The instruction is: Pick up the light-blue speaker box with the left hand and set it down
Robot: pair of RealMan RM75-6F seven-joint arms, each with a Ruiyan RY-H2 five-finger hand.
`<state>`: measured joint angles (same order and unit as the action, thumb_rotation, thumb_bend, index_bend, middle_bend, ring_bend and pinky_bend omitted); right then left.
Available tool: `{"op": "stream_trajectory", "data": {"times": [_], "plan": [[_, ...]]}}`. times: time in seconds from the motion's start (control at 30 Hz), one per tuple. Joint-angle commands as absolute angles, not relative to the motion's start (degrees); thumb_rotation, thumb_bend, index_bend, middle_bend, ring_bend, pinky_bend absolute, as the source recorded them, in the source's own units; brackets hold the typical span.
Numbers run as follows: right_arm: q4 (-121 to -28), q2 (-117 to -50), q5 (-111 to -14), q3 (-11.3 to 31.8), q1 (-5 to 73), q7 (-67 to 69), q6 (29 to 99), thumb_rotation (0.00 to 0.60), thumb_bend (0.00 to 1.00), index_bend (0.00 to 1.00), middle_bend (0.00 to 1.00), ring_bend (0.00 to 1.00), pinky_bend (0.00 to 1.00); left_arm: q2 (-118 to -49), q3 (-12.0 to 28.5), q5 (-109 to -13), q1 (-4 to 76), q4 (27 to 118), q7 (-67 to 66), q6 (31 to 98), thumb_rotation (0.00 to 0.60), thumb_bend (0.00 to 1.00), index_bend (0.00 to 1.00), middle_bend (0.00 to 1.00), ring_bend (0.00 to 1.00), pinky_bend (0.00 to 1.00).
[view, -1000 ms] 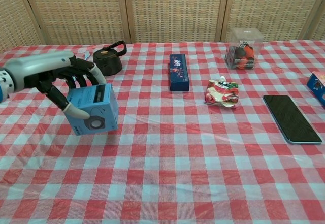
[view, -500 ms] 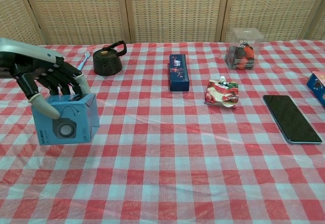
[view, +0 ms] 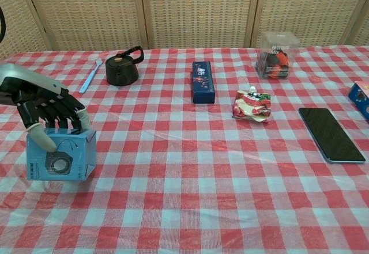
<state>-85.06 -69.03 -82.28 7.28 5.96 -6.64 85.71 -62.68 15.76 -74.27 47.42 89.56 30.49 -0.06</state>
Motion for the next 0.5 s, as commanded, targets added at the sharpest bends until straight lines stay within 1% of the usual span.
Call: {"op": "stream_trajectory", "data": {"times": [0.03,0.07,0.1,0.13,0.17,0.23,0.27,0.3,0.37,0.43,0.5], "plan": [[-85.02,-69.03,-82.22,7.29,5.98,-6.62,85.63,0.6,0.0,0.0,0.0,0.0,0.0,-64.35,15.41,-73.25,47.77,87.1,28.75,-0.61,0.6,0.36,0.39,0.17,0.21,0.15],[-85.02,-69.03,-82.2,7.28,6.0,-6.6,85.57,0.6,0.0,0.0,0.0,0.0,0.0,-64.86,15.18,-72.92,47.72,86.41,28.18,-0.41,0.6,0.36,0.34,0.1,0.14,0.1],[-85.01,-69.03,-82.19,7.26,6.0,-6.59,85.54,0.6,0.0,0.0,0.0,0.0,0.0,-65.1,15.08,-72.74,47.71,86.1,27.93,-0.32,0.6,0.35,0.27,0.03,0.06,0.04],[-85.01,-69.04,-82.19,7.25,6.01,-6.57,85.51,0.6,0.0,0.0,0.0,0.0,0.0,-65.38,14.92,-72.62,47.72,85.69,27.64,-0.19,0.6,0.35,0.17,0.0,0.01,0.01],[-85.0,-69.04,-82.17,7.24,6.04,-6.54,85.45,0.6,0.0,0.0,0.0,0.0,0.0,-65.86,14.68,-72.47,47.74,85.02,27.19,0.19,0.6,0.34,0.08,0.0,0.0,0.0],[-85.02,-69.04,-82.1,7.25,6.06,-6.52,85.38,0.6,0.0,0.0,0.0,0.0,0.0,-66.86,14.36,-71.92,47.6,83.88,26.64,1.44,0.6,0.3,0.0,0.0,0.0,0.0],[-85.01,-69.03,-82.01,7.3,6.07,-6.51,85.36,0.6,0.0,0.0,0.0,0.0,0.0,-67.42,14.73,-71.6,47.06,83.25,26.48,3.77,0.6,0.26,0.0,0.0,0.0,0.0],[-85.02,-69.02,-81.96,7.32,6.07,-6.47,85.36,0.6,0.0,0.0,0.0,0.0,0.0,-68.06,15.27,-71.54,45.72,83.12,26.09,8.19,0.6,0.22,0.0,0.0,0.0,0.0],[-85.01,-69.02,-82.03,7.29,6.05,-6.43,85.42,0.6,0.0,0.0,0.0,0.0,0.0,-68.57,15.86,-72.06,43.76,83.65,25.39,14.41,0.6,0.09,0.0,0.0,0.0,0.0],[-85.01,-69.01,-82.1,7.28,6.07,-6.35,85.45,0.6,0.0,0.0,0.0,0.0,0.0,-68.72,16.39,-73.23,41.83,84.62,24.94,20.56,0.6,0.01,0.0,0.0,0.0,0.0],[-85.17,-68.93,-82.15,7.25,6.06,-6.29,85.46,0.6,0.0,0.0,0.0,0.0,0.0,-68.27,16.23,-75.03,40.55,85.62,24.33,24.92,0.6,0.0,0.0,0.0,0.0,0.0]]}}
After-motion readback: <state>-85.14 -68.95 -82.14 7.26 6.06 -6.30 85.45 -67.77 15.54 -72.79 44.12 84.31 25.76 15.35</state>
